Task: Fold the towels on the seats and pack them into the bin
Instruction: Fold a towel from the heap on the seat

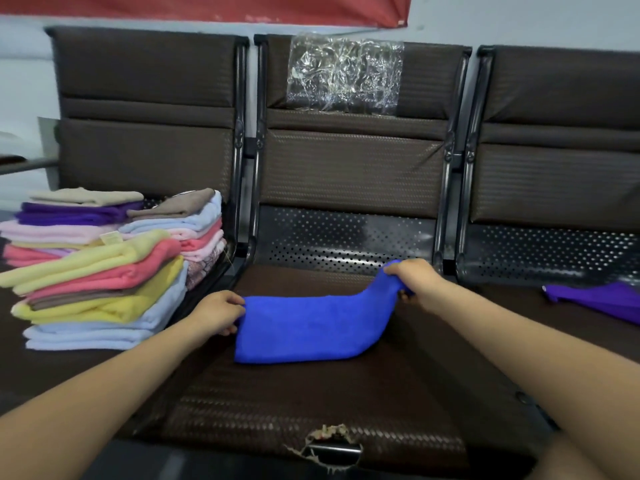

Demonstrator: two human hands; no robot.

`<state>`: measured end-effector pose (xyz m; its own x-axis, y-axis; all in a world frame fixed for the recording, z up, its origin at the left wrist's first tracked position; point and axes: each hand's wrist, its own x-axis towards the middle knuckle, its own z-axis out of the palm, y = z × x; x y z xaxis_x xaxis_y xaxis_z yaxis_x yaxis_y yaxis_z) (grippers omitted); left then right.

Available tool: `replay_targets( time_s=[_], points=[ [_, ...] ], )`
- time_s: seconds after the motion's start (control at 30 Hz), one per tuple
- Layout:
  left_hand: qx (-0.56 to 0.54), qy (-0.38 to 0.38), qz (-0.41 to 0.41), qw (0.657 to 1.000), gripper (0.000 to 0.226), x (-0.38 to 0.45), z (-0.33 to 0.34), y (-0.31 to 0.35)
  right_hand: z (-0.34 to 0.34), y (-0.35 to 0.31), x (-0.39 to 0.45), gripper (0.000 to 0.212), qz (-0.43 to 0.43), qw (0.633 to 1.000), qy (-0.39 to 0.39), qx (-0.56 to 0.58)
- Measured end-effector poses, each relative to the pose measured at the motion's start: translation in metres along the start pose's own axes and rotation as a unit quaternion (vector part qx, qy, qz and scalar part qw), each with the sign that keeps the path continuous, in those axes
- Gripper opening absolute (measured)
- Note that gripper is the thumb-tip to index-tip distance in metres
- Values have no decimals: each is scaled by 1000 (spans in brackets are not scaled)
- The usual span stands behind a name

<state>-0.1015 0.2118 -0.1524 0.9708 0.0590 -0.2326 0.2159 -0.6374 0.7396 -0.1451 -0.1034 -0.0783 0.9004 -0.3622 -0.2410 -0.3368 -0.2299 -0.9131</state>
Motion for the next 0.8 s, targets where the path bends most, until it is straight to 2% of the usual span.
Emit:
replay_targets(
  time_s=[0.1, 0.23, 0.33, 0.4, 0.47, 0.53, 0.63, 0.7, 0.8],
  points=[
    [-69, 4, -44, 997, 9, 0, -4, -2, 41, -16, -13, 16, -36, 998, -45, -5],
    [-107, 3, -79, 991, 11, -7, -10, -3, 97, -30, -35, 14, -92, 982, -150, -65],
    [-129, -24, -103, 986, 13, -14, -12, -1, 121, -34, -53, 13, -60, 954, -278, -93],
    [-146, -36, -113, 982, 13, -17, -14, 0, 126, -33, -53, 29, -47, 936, -330, -116],
    [-155, -41, -118, 980, 15, -18, -15, 2, 124, -32, -45, 31, -66, 939, -299, -158],
    [-155, -51, -116, 980, 23, -16, -15, 1, 114, -27, -30, 28, -86, 949, -223, -206],
    [-151, -76, -108, 980, 33, -20, -11, 8, 92, -11, -6, 29, -77, 940, -133, -304],
    [-158, -98, -108, 977, 33, -25, -3, 16, 80, -1, -1, 31, 2, 946, -143, -290],
    [-148, -111, -103, 977, 15, -29, 15, 24, 82, 10, -6, 52, 96, 949, -193, -230]
  ],
)
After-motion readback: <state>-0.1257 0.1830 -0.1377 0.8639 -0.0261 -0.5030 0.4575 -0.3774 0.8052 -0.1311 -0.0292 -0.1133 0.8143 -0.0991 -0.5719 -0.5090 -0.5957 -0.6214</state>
